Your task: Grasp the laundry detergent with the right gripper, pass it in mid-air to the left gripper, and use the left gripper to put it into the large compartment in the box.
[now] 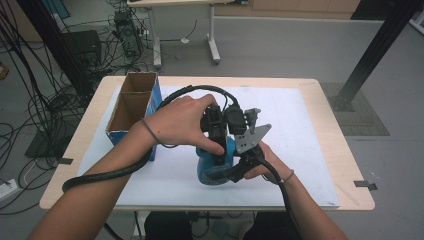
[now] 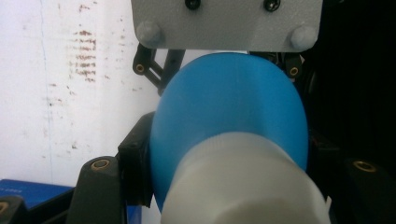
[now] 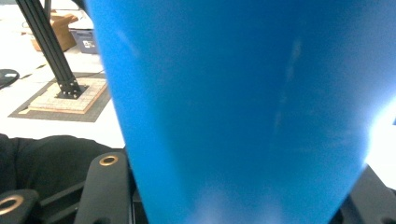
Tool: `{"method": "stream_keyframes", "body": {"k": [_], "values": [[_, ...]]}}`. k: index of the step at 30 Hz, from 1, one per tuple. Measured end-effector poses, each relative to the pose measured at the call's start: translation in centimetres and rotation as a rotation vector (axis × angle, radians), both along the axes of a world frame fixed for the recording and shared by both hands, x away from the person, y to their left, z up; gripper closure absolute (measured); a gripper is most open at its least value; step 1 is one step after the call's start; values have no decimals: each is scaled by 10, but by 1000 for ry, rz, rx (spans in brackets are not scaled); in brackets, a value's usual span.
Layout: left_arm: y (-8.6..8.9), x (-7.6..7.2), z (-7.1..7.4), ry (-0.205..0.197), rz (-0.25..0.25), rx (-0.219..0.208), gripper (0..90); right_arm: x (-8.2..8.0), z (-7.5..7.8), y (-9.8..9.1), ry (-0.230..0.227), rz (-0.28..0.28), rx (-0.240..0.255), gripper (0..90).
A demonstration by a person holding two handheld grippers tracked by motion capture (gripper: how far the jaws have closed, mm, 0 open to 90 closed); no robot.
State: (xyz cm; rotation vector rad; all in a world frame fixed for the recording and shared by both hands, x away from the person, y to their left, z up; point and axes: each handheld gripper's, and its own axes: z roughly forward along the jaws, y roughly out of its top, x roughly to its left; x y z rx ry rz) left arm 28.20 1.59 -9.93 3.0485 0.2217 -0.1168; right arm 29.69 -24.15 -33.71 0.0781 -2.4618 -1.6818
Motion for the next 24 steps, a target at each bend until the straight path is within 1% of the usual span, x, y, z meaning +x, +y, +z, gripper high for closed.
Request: {"method": "stream_keyframes", "body": {"k": [5, 10, 24], "values": [[-1, -3, 1, -12, 2, -1, 373, -1, 0, -1, -5, -6, 1, 425], [-5, -3, 2, -14, -2, 13, 373, -1, 1, -1, -6, -6, 2, 425], [-7, -6, 4, -24, 1, 9, 373, -2, 1, -4, -10, -11, 10, 425]]}}
